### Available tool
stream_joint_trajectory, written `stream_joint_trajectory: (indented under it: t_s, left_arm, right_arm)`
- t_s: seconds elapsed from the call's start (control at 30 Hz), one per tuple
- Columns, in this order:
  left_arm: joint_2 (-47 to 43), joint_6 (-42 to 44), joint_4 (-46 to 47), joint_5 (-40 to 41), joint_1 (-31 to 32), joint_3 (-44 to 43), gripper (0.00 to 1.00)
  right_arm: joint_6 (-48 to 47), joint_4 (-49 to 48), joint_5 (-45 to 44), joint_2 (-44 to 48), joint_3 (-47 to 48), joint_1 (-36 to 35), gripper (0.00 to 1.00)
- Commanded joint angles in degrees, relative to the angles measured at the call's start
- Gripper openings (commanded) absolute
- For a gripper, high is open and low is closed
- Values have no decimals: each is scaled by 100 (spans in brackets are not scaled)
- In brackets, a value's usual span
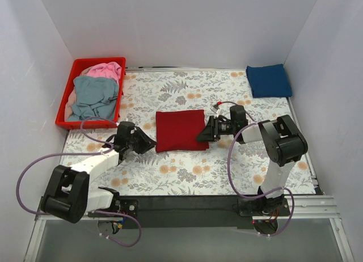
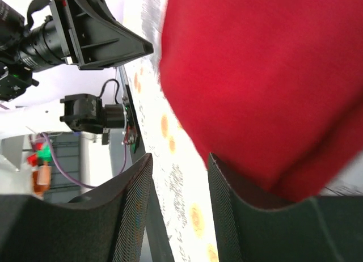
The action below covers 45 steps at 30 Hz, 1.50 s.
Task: Fold and stack the t-shirts
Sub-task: Fold the tshirt
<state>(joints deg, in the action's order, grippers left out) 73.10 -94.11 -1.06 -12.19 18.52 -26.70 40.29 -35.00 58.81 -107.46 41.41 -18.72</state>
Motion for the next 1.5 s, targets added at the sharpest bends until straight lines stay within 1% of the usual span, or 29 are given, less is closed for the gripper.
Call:
stream_joint_trajectory:
  t_s: [0.0, 0.03, 0.07, 0.13, 0.17, 0.2, 0.23, 0.27, 0.3, 0.33, 0.37, 0.4, 0.43, 0.47, 0.5, 0.57, 0.7, 0.73, 0.77, 0.8, 0.87, 1.0, 1.13, 1.27, 1.3, 1.4, 1.47]
  left_arm:
    - [-611, 312, -630, 680, -42, -282, 25]
    - [-822, 418, -728, 778, -42, -396, 30]
    - [-928, 541, -833, 910, -42, -615, 33]
    - [-1191, 1015, -1132, 1392, -42, -888, 39]
    - [-1280, 1208, -1220, 1577, -42, -1012, 47]
    - [-1342, 1384, -1369, 1901, -42, -1274, 50]
    - [-1421, 1752, -1431, 2104, -42, -1372, 55]
    - [-1526, 1929, -1484, 2289, -33, -1495, 65]
    - [-1579, 2079, -1528, 2447, -42, -1627, 66]
    - [-1606, 2359, -1529, 2788, -42, -1680, 71]
    - [-1632, 2449, -1529, 2914, -42, -1698, 75]
    - [-1650, 2528, -1503, 3054, -42, -1698, 80]
    - [-1659, 2546, -1476, 3169, -42, -1629, 80]
    - [-1711, 2538, -1433, 3326, -42, -1567, 84]
    - [-1729, 2537, -1302, 3328, -42, -1462, 84]
    - [-1747, 2659, -1169, 3171, -42, -1312, 84]
    - [-1659, 2844, -1072, 3020, -33, -1338, 84]
    - [-1641, 2854, -1080, 2994, -42, -1338, 84]
    - [-1624, 2863, -1072, 2916, -42, -1329, 84]
    - [-1624, 2863, -1072, 2871, -42, -1320, 84]
    - [-1632, 2871, -1063, 2862, -33, -1320, 84]
    - [-1588, 2924, -1072, 2801, -24, -1294, 84]
    - [-1562, 2950, -1037, 2713, -7, -1277, 84]
    - [-1527, 2994, -1019, 2686, 2, -1259, 84]
    - [-1527, 2994, -1002, 2669, 11, -1250, 84]
    - [-1501, 3012, -1001, 2616, 2, -1259, 84]
    - [-1483, 3038, -993, 2581, 2, -1259, 84]
  right_arm:
    - [241, -147, -193, 585, 323, -323, 51]
    - [416, -173, -255, 647, 428, -447, 53]
    - [540, -234, -334, 639, 656, -692, 57]
    - [916, -375, -527, 508, 885, -957, 59]
    - [1049, -489, -606, 437, 1095, -1210, 61]
    - [1181, -681, -746, 245, 1176, -1326, 62]
    - [1357, -866, -800, 121, 1264, -1432, 63]
    - [1645, -1024, -844, -11, 1325, -1598, 63]
    - [1831, -1296, -984, -151, 1387, -1669, 63]
    - [1998, -1499, -1055, -422, 1370, -1713, 63]
    - [2339, -1640, -1082, -582, 1361, -1783, 63]
    - [2517, -2041, -1143, -896, 1274, -1819, 63]
    - [2719, -2254, -1161, -1056, 1204, -1837, 63]
    - [2929, -2474, -1187, -1214, 1125, -1863, 63]
    - [3175, -2598, -1248, -1494, 1063, -1863, 63]
    - [3187, -2573, -1371, -1707, 878, -1863, 62]
    - [3152, -2108, -1644, -2007, 720, -1872, 61]
    - [2864, -1898, -1723, -1946, 728, -1863, 61]
    - [2635, -1357, -1802, -1763, 833, -1863, 61]
    - [2459, -1169, -1802, -1761, 912, -1881, 61]
    - [2220, -1000, -1776, -1419, 1061, -1881, 61]
    - [2150, -1017, -1583, -822, 1281, -1837, 61]
    - [2062, -1026, -1574, -601, 1344, -1741, 60]
    - [2000, -1052, -1592, -846, 1264, -1556, 60]
    - [1922, -1044, -1574, -1056, 1282, -1556, 60]
    - [2052, -1096, -1557, -1504, 1221, -1556, 59]
    - [2114, -1123, -1591, -1594, 1107, -1547, 59]
